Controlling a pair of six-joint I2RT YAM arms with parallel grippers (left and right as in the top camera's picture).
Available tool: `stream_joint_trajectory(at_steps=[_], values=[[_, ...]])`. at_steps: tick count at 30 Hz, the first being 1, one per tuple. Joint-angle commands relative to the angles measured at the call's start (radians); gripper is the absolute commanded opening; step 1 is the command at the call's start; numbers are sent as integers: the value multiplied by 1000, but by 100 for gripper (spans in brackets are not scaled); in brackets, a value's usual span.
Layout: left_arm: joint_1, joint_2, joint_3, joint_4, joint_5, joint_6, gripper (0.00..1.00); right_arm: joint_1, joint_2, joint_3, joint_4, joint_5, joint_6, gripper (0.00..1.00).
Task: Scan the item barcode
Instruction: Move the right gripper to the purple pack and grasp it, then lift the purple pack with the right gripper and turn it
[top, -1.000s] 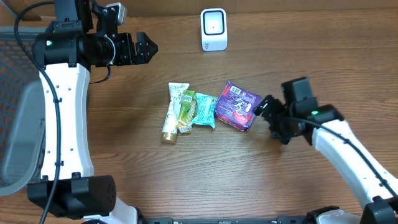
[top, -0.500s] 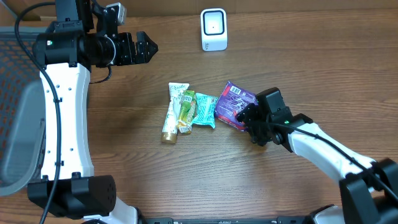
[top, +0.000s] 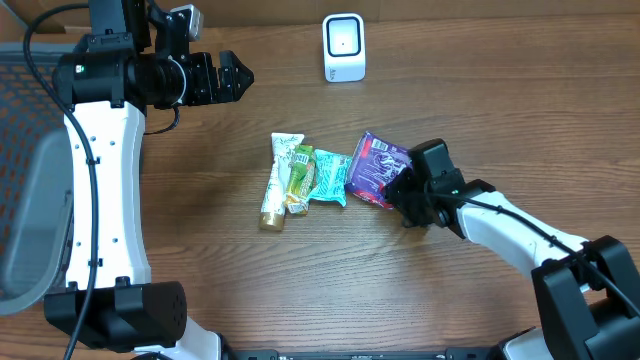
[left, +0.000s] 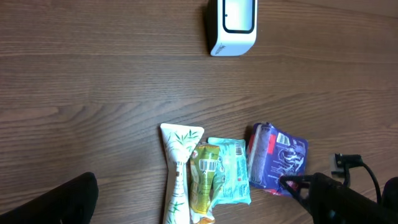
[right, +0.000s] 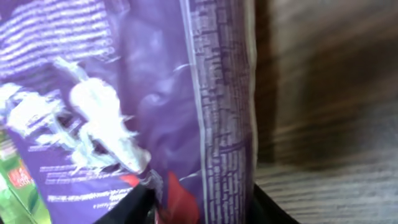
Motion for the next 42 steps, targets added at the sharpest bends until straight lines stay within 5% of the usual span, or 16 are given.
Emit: stream_joint_trajectory(at_steps=[1, 4, 10, 16, 19, 22, 25, 29, 37, 42], values=[[-6, 3, 0, 2, -7, -6, 100, -36, 14, 76, -43, -84, -253, 31], [-6, 3, 0, 2, -6, -6, 99, -61, 14, 154, -145, -116, -463, 26], [-6, 3, 0, 1, -7, -6, 100, -107, 14, 291, -356, -93, -950, 32], [-6, 3, 0, 1, -6, -6, 100, -148, 14, 307, -355, -93, -1080, 53], [-6, 3, 0, 1, -7, -6, 100, -185, 14, 308, -345, -93, -970, 59], [-6, 3, 0, 1, -6, -6, 100, -253, 14, 307, -371, -112, -676, 70], [-6, 3, 0, 1, -6, -6, 100, -329, 14, 289, -436, -224, -430, 71], [-6, 3, 0, 1, -6, -6, 100, -368, 14, 188, -422, -353, -282, 72], [-6, 3, 0, 1, -6, -6, 100, -314, 14, -89, -11, -439, -51, 68], [-6, 3, 0, 1, -6, -6, 99, -286, 14, -182, 161, -354, 61, 55]])
